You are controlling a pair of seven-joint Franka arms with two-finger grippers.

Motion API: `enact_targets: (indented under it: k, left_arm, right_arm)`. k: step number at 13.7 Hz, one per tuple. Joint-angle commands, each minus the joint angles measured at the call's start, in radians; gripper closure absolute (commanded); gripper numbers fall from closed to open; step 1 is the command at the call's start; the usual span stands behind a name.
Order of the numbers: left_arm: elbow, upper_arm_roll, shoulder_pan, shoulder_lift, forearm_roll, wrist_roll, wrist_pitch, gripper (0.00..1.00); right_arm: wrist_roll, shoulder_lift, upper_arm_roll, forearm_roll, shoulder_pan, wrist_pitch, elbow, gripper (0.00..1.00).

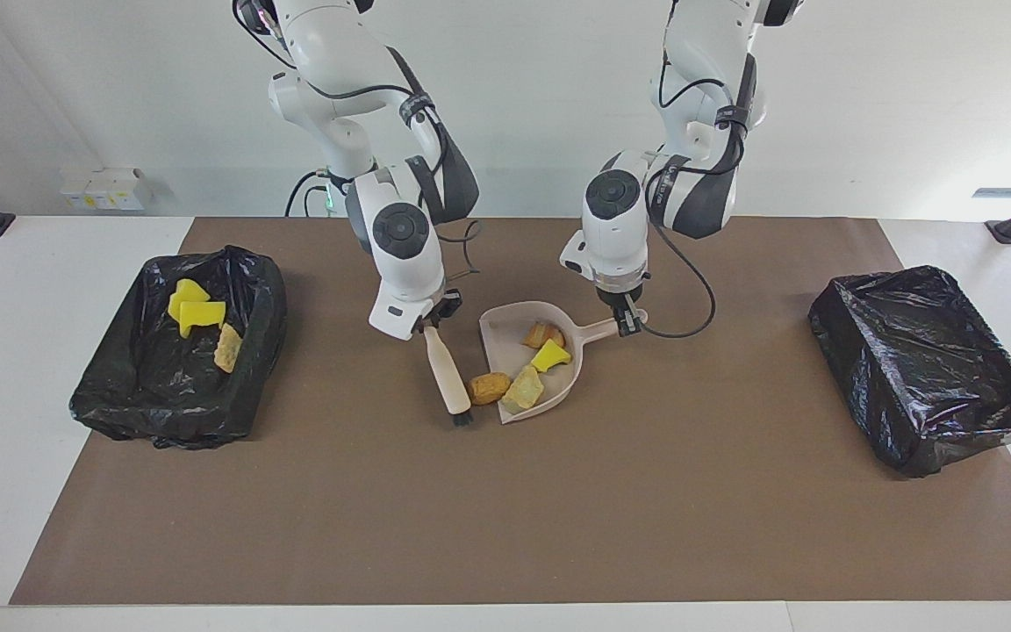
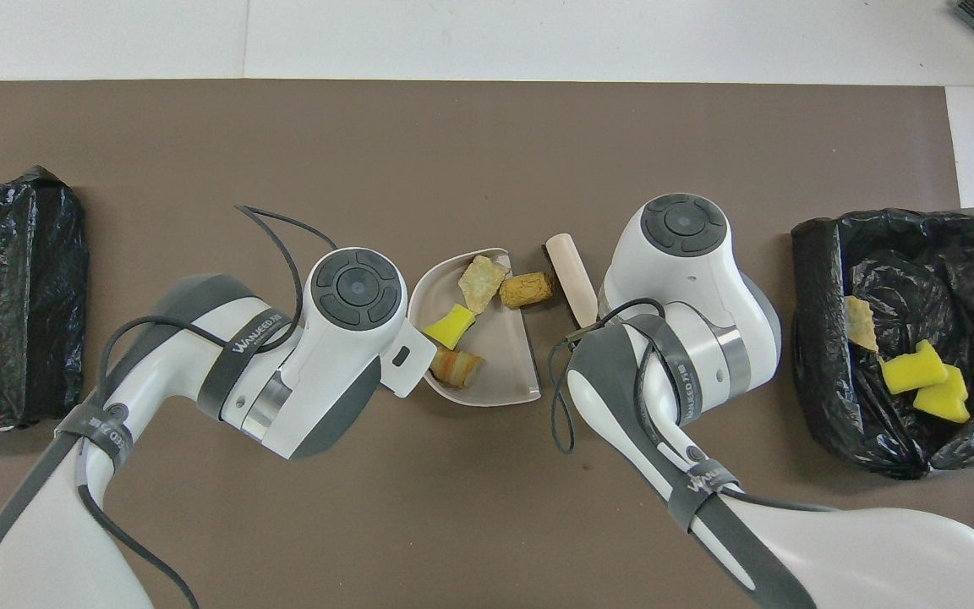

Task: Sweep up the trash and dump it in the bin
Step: 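Brush the last crust into the dustpan with the right gripper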

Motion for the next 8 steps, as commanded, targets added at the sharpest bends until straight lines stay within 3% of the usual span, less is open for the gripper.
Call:
enact_targets:
  k: [1,3,8]
  left_arm:
    - [0.006,0.011,-0.047,0.012,0.008,-0.064,0.015,1.0]
    - [0.003,0.011,-0.051,0.014,0.009,-0.064,0.029,1.0]
    - [-0.015,0.011,-0.028,0.012,0.005,-0.058,0.084,1.0]
  right_arm:
    - [-0.008,-0.008,0.011,0.141,-0.002,-0.014,-0.003,1.0]
    - [0.088,-0.022,0.011,0.218,0.067,-0.026,0.0,1.0]
    - [0.12,-0.062,0.008,0.218,0.058,-0.072,0.003,1.0]
